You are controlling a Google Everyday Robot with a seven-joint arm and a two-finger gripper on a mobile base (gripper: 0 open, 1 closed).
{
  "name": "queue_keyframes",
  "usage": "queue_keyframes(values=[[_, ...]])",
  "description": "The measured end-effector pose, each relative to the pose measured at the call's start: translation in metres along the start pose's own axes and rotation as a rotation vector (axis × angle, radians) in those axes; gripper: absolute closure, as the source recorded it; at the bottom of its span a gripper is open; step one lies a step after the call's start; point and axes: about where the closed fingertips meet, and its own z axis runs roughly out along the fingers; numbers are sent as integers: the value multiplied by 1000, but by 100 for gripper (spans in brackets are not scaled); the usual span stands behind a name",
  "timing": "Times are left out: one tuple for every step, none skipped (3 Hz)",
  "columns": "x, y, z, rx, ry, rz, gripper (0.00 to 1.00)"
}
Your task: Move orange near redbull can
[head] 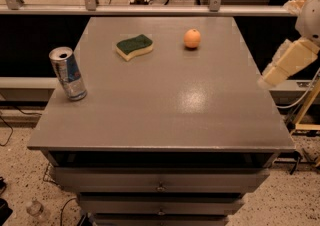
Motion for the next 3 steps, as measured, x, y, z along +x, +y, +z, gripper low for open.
queue_keyframes(values=[[-5, -41, 26, 79, -173, 101, 0], [-15, -73, 45, 139, -320, 191, 0], [-22, -91, 63, 145, -423, 294, 0]])
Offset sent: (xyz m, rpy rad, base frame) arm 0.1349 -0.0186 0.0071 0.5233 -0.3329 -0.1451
